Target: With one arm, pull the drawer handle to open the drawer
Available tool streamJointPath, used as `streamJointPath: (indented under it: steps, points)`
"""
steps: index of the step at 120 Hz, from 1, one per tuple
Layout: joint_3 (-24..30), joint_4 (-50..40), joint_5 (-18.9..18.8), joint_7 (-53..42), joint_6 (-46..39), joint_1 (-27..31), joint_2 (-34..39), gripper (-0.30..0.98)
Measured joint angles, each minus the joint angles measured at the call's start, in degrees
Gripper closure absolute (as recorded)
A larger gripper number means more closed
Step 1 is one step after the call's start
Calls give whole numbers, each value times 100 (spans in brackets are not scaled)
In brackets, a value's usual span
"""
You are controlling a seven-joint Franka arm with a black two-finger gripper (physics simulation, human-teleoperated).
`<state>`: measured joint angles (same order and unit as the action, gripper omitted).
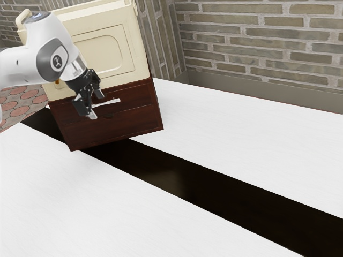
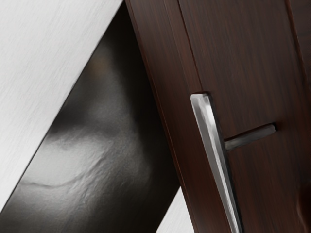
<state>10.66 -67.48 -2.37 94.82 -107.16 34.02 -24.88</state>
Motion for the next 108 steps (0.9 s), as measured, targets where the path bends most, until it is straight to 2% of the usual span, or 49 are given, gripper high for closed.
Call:
streamJointPath:
  steps: [40, 72, 108]
  points:
    - [-9, -55, 48, 91, -27, -11, 6, 21]
    - [-101, -6, 90, 112, -141, -13, -151, 22]
    - [-146, -271, 225, 147, -248, -25, 11, 43]
